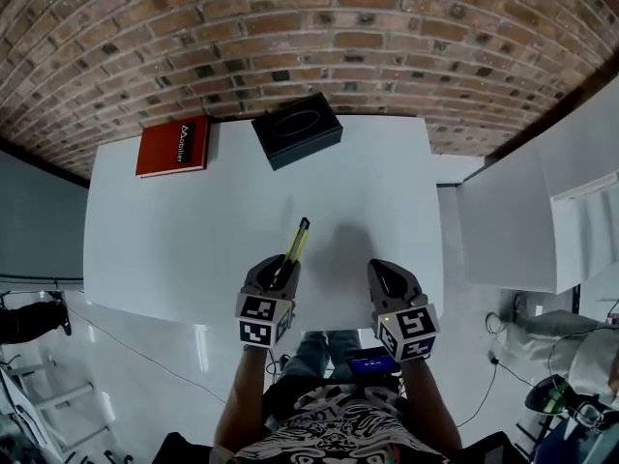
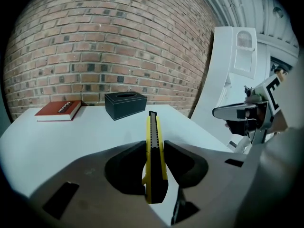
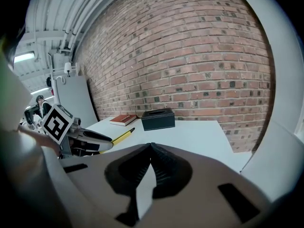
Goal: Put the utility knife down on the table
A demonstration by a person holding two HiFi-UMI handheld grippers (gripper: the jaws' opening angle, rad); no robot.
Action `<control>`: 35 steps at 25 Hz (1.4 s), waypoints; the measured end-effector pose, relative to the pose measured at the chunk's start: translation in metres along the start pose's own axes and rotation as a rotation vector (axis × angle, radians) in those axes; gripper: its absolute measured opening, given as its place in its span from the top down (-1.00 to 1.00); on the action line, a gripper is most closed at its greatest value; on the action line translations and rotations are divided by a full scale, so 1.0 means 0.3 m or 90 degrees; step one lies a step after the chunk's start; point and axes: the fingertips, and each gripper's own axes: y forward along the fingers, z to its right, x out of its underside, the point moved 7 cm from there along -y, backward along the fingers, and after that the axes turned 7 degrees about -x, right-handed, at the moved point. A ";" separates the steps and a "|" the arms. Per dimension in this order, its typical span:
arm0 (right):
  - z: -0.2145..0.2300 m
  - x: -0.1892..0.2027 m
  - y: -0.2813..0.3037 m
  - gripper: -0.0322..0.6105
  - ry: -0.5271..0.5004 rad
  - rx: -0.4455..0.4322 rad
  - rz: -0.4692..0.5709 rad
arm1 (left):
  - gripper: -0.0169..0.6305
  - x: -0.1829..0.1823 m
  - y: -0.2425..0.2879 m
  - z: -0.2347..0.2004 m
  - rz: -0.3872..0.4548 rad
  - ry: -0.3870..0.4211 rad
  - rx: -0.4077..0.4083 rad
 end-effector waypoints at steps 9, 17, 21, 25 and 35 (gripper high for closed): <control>0.028 0.064 0.025 0.90 0.008 -0.006 -0.031 | 0.57 0.079 0.076 0.017 -0.035 0.019 0.005; 0.056 0.109 0.046 0.90 0.013 -0.011 -0.058 | 0.57 0.128 0.122 0.038 -0.059 0.024 0.009; 0.066 0.147 0.053 0.90 0.021 -0.013 -0.077 | 0.57 0.157 0.150 0.044 -0.071 0.037 0.009; 0.079 0.175 0.055 0.90 0.031 -0.012 -0.092 | 0.57 0.182 0.178 0.050 -0.083 0.045 0.010; 0.113 0.201 0.057 0.90 0.042 -0.004 -0.094 | 0.57 0.222 0.228 0.054 -0.104 0.057 0.003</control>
